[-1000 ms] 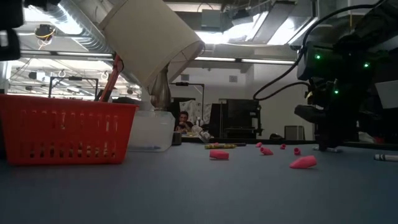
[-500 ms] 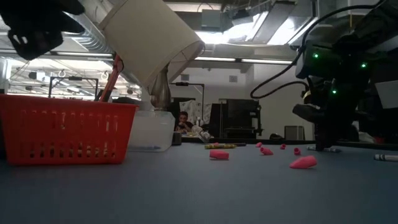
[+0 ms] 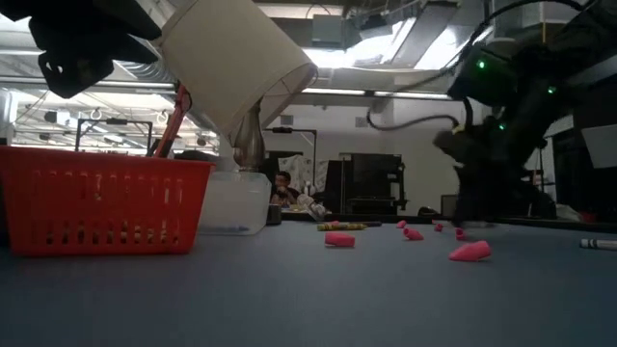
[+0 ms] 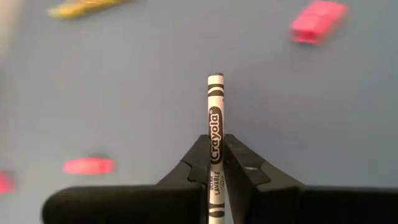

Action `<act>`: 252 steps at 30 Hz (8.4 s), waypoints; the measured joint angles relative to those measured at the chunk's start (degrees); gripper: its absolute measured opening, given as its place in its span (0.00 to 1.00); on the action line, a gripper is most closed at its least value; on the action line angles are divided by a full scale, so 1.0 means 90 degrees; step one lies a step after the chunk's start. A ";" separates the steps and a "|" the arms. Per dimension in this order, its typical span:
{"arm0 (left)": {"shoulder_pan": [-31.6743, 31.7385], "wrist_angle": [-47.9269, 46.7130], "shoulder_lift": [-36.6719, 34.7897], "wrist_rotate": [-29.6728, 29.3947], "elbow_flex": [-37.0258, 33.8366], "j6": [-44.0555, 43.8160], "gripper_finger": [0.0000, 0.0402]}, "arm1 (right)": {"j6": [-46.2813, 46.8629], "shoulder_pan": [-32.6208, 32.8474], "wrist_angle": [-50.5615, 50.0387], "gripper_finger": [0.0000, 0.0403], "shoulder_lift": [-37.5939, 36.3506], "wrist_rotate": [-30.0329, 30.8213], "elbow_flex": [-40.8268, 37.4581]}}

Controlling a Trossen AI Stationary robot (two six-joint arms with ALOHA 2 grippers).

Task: Sort crayons
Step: Put the gray crayon into the green bin, then put the violet crayon into the black bin

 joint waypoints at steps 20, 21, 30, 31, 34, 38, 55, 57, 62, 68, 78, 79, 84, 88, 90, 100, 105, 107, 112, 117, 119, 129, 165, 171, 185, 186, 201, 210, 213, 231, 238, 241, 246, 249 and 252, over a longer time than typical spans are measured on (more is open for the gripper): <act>0.0536 0.0659 0.0000 -0.0287 0.0002 0.0656 0.23 | -0.1147 0.0656 0.4789 0.06 -0.0005 -0.1586 0.0007; 0.0613 0.0797 0.0000 -0.0290 0.0001 0.0839 0.23 | -0.1214 0.0764 0.4876 0.06 -0.0005 -0.1470 0.0007; 0.1248 0.2250 0.0000 -0.0191 0.0002 0.2408 0.23 | -0.1939 0.1644 0.5090 0.06 -0.0010 -0.0170 0.0007; 0.1306 0.2356 0.0000 -0.0136 0.0002 0.2521 0.23 | -0.1993 0.1721 0.5117 0.06 -0.0010 -0.0034 0.0007; 0.1477 0.2711 0.0065 -0.0046 0.0002 0.2796 0.23 | -0.2166 0.1911 0.5386 0.06 -0.0010 0.0336 0.0007; 0.1669 0.3487 0.0438 0.0109 0.0007 0.3249 0.23 | -0.2395 0.2056 0.5883 0.06 -0.0010 0.0679 0.0010; 0.2493 0.6701 0.2258 0.0928 0.0205 0.3983 0.23 | -0.2479 0.2057 0.6560 0.06 0.0503 0.0525 0.0017; 0.2550 0.6708 0.2376 0.0931 0.0346 0.3983 0.23 | -0.2476 0.2057 0.6774 0.06 0.0668 0.0383 0.0018; 0.2664 0.6649 0.2498 0.0934 0.0501 0.3981 0.23 | -0.2473 0.2057 0.7040 0.06 0.0922 0.0145 0.0133; 0.2683 0.6654 0.2499 0.0867 0.0508 0.3937 0.23 | -0.2537 0.2057 0.7030 0.06 0.0930 -0.0126 0.0327; 0.2685 0.6681 0.2499 0.0859 0.0508 0.3940 0.23 | -0.2644 0.2057 0.6954 0.06 0.0930 -0.0471 0.0490; 0.2687 0.6679 0.2499 0.0855 0.0508 0.3940 0.23 | -0.2643 0.2057 0.6926 0.06 0.0930 -0.0473 0.0493; 0.2769 0.6676 0.2499 0.0869 0.0508 0.3935 0.23 | -0.2642 0.2057 0.6832 0.06 0.0930 -0.0480 0.0493; 0.2824 0.6679 0.2499 0.0940 0.0508 0.3935 0.23 | -0.2640 0.2055 0.6827 0.06 0.0930 -0.0516 0.0493; 0.2822 0.6678 0.2499 0.0940 0.0508 0.3935 0.23 | -0.2640 0.2055 0.6826 0.06 0.0930 -0.0521 0.0493; 0.2824 0.6671 0.2499 0.0919 0.0508 0.3937 0.17 | -0.2640 0.2038 0.6621 0.06 0.0925 -0.0501 0.0493; 0.2824 0.6648 0.2499 0.0923 0.0508 0.3937 0.07 | -0.2647 0.2038 0.6522 0.06 0.0923 -0.0452 0.0493; 0.2823 0.6648 0.2499 0.0936 0.0508 0.3935 0.05 | -0.2655 0.2038 0.6506 0.06 0.0925 -0.0449 0.0493; 0.2819 0.6652 0.2499 0.0940 0.0508 0.3935 0.02 | -0.2655 0.2038 0.6498 0.06 0.0923 -0.0432 0.0493; 0.2821 0.6654 0.2499 0.0929 0.0508 0.3935 0.02 | -0.2656 0.2038 0.6496 0.06 0.0923 -0.0239 0.0493; 0.2821 0.6654 0.2499 0.0929 0.0508 0.3935 0.02 | -0.2688 0.2038 0.6496 0.06 0.0923 -0.0212 0.0493; 0.2821 0.6613 0.2499 0.0976 0.0508 0.3959 0.02 | -0.2740 0.2038 0.6484 0.30 0.0923 -0.0179 0.0493; 0.0659 -0.2864 -0.1387 0.2110 0.0505 0.0293 0.03 | -0.2757 0.2038 0.5270 0.39 0.0920 -0.0872 0.0493; 0.0181 -0.4297 -0.1387 0.2513 0.0505 -0.1207 0.03 | -0.2764 0.2038 0.5120 0.39 0.0920 -0.0402 0.0490; 0.0060 -0.5457 -0.1382 0.2557 0.0505 -0.2071 0.07 | -0.2849 0.1280 0.4773 0.39 0.0923 0.0294 0.0490; 0.0060 -0.5480 -0.1382 0.2554 0.0505 -0.2073 0.09 | -0.2849 0.1163 0.4764 0.39 0.0925 0.0260 0.0490; 0.0060 -0.5535 -0.1379 0.2503 0.0505 -0.2071 0.24 | -0.4144 -0.0794 0.4313 0.39 0.0925 -0.0990 0.0488; 0.0060 -0.5532 -0.1379 0.2497 0.0505 -0.2071 0.23 | -0.5387 -0.1764 0.4030 0.39 0.0925 -0.1928 0.0488; 0.0060 -0.5530 -0.1377 0.2497 0.0505 -0.2071 0.23 | -0.5571 -0.1998 0.3990 0.39 0.0925 -0.2140 0.0488; 0.0060 -0.5497 -0.1377 0.2498 0.0503 -0.2073 0.23 | -0.7107 -0.2465 0.1720 0.39 0.2334 -0.2720 0.2421; 0.0060 -0.5464 -0.1377 0.2499 0.0503 -0.2076 0.23 | -0.8316 -0.2465 -0.0072 0.39 0.3456 -0.2559 0.3755; 0.0060 -0.5438 -0.1377 0.2498 0.0503 -0.2073 0.23 | -0.8634 -0.2465 -0.0354 0.39 0.3753 -0.2279 0.4059; 0.0060 -0.5397 -0.1377 0.2498 0.0500 -0.2075 0.23 | -0.8985 -0.2465 -0.0626 0.39 0.3922 -0.2024 0.4174; 0.0060 -0.5382 -0.1377 0.2490 0.0500 -0.2073 0.23 | -0.9163 -0.2465 -0.0783 0.39 0.3916 -0.1960 0.4161; 0.0060 -0.5376 -0.1377 0.2446 0.0500 -0.2073 0.23 | -0.9178 -0.2465 -0.0843 0.37 0.3908 -0.1882 0.4145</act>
